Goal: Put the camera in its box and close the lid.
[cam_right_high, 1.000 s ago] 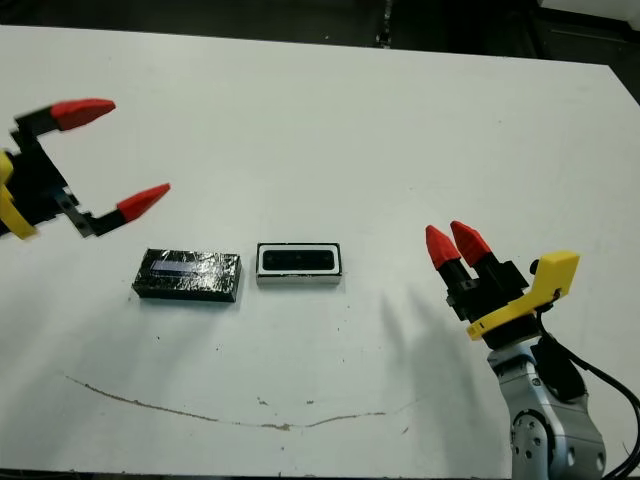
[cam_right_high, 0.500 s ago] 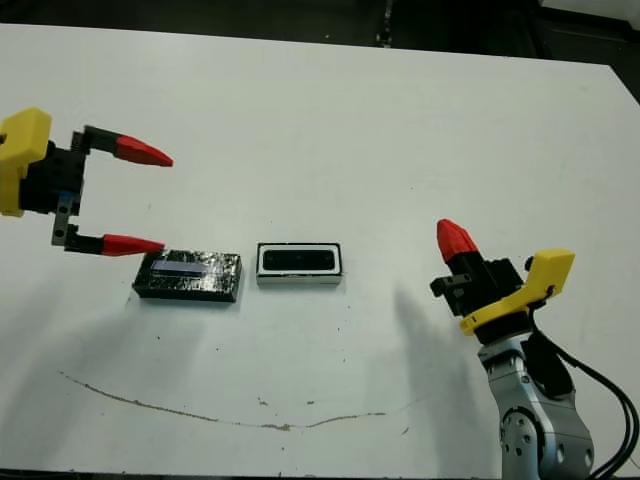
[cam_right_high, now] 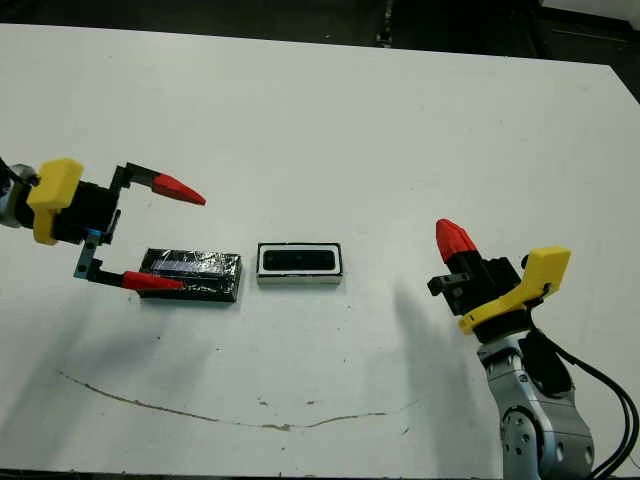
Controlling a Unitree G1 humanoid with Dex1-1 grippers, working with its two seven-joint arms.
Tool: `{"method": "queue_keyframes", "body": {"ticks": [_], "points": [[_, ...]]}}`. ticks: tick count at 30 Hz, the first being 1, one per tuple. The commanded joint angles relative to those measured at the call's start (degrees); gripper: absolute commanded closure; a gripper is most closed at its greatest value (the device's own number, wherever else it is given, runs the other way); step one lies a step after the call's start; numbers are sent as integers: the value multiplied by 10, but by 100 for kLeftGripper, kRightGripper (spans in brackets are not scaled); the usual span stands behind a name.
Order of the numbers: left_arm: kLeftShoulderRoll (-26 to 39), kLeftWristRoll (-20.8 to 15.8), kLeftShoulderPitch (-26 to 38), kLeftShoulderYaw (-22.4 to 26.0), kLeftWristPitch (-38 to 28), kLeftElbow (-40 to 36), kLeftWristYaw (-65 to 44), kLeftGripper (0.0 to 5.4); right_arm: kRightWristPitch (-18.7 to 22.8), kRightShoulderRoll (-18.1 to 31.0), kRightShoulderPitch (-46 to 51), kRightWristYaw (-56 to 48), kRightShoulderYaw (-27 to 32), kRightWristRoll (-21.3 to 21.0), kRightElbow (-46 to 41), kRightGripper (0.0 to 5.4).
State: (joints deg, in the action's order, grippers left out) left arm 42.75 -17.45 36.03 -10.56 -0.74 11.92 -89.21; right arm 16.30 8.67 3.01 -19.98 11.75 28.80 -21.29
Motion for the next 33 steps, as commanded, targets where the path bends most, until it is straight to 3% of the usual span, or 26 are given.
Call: {"method": "queue_keyframes", "body": {"ticks": [1,11,15,33], "points": [[10,23,-7,-19,27,-9,-1,0,7,9,9,9,-2,-3,-6,539],[1,58,-7,-33,35,-1,15,0,-1,7,14,9,-7,-6,-6,539],[9,91,-5,-44,42,-8,34,0,-2,10,12,3,-6,-5,-3,539],[-1,105,0,-45,-4,52,29,0,5,14,13,5,-10,-3,-8,539]]}}
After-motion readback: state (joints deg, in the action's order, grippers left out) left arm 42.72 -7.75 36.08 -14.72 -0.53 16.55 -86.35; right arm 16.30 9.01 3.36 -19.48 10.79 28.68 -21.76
